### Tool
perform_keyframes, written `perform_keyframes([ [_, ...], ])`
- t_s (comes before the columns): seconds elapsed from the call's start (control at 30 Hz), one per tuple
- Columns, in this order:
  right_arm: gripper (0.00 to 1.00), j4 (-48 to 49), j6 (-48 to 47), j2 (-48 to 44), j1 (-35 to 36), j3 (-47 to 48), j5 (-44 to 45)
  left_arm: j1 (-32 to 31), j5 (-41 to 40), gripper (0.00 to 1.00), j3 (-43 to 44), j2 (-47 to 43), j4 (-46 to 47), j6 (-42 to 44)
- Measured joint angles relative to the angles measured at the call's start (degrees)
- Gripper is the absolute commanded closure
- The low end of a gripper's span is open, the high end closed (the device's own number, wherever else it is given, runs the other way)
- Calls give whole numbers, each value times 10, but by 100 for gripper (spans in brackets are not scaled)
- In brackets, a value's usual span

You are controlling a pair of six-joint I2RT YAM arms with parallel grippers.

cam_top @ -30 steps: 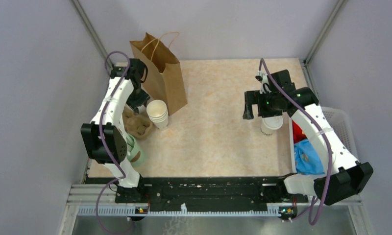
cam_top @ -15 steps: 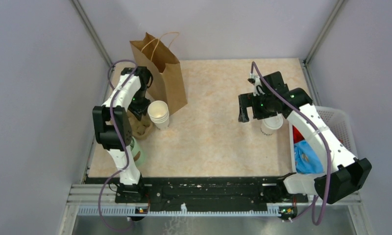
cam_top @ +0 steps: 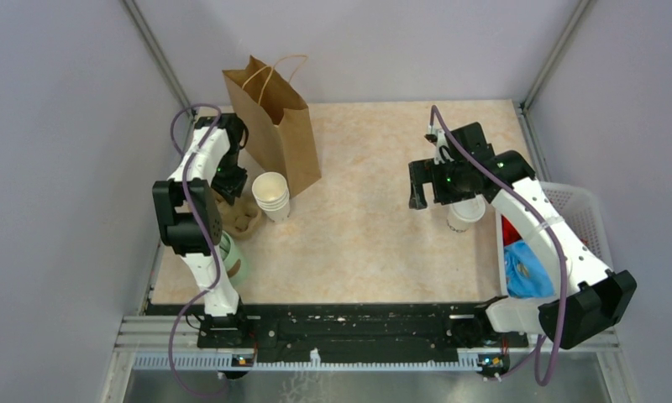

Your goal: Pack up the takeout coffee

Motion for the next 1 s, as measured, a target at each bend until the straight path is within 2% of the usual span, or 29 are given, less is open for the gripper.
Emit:
perform_keyframes([
  [0.2,1,0,0,3,0,0,0,17,0,55,0,0,9,7],
  [0.33,1,1,-2,4,0,0,0,24,2,62,0,0,14,9],
  [0.57,1,1,-4,5,0,0,0,25,15,65,0,0,30,9],
  [0.77,1,1,-5,5,0,0,0,26,17,72,0,1,35,9],
  [1.0,1,2,-5,5,0,0,-1,26,17,73,0,9,38,8],
])
